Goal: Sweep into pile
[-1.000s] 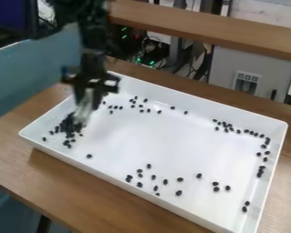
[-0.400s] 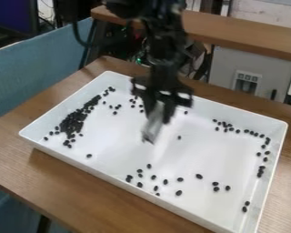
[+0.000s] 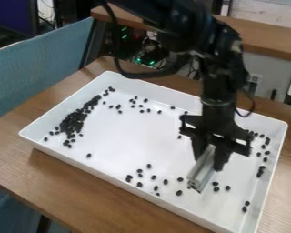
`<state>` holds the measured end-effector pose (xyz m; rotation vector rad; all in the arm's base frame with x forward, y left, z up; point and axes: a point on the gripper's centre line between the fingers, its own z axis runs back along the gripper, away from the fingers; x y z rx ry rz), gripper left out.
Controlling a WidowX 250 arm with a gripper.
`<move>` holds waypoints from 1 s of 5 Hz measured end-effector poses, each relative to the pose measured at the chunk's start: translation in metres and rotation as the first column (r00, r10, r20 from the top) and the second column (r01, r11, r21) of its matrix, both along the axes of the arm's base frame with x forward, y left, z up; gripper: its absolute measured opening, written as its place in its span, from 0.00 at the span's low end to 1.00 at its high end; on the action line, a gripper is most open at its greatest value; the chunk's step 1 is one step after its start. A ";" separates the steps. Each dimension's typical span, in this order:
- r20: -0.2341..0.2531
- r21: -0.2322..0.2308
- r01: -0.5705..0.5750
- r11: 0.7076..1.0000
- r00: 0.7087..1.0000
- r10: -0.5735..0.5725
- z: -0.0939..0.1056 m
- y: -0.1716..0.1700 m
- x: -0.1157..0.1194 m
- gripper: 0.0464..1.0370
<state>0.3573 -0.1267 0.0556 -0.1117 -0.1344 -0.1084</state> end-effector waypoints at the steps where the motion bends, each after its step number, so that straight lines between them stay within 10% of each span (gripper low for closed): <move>1: -0.029 -0.017 0.055 0.998 0.998 -0.056 -0.012 -0.054 -0.017 0.34; 5: -0.026 -0.014 -0.029 0.999 0.999 0.028 -0.039 -0.047 -0.007 0.34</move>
